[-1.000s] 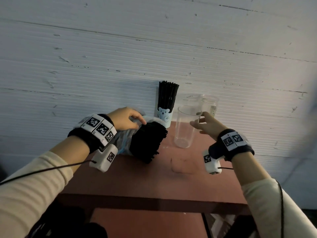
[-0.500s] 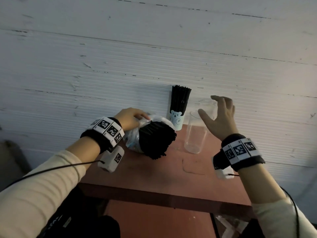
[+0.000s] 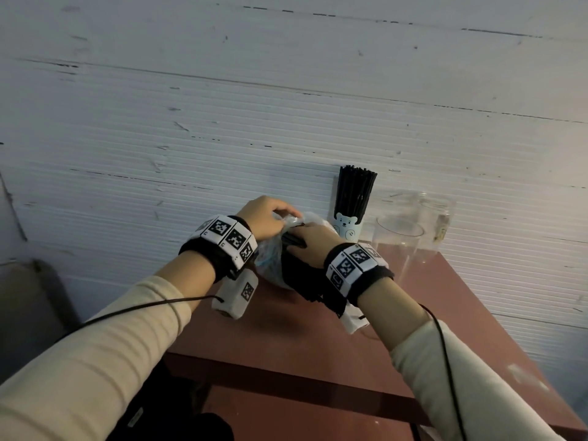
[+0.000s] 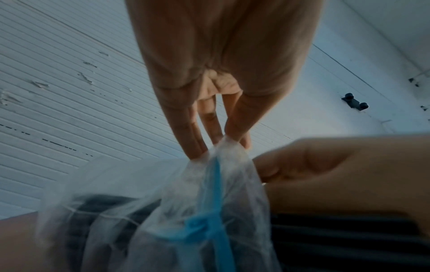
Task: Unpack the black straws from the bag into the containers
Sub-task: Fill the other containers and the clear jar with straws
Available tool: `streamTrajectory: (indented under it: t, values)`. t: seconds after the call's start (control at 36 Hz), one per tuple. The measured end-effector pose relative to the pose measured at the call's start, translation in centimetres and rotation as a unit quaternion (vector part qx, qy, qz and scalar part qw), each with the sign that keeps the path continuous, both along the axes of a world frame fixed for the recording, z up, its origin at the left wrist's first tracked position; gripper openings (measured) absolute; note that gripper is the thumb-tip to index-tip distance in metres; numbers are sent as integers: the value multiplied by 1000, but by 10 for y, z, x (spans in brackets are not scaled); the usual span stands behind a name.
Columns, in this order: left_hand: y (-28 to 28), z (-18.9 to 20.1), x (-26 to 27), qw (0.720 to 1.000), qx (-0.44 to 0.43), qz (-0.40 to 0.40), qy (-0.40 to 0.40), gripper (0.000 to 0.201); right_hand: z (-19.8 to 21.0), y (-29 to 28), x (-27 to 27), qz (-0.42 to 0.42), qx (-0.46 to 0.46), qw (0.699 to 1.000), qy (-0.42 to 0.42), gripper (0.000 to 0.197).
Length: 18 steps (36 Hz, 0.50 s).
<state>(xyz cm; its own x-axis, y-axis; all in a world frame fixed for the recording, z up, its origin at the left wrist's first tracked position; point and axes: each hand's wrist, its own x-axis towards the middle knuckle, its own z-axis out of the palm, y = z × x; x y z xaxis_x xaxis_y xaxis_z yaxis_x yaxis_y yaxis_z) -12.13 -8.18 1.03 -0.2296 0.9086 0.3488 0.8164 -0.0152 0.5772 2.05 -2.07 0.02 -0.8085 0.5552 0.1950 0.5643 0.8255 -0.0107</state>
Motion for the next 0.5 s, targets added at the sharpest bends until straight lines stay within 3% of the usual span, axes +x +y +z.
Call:
streamTrajectory:
  t: [0.25,0.5]
  values:
    - [3,-2,-4,1000,14,10,-15,43,-1,12,1,46,14,999,-25,42]
    - [7,-1,-6,1000,-3,1,-14,39,-3,9,0,39,8,999,-29,42]
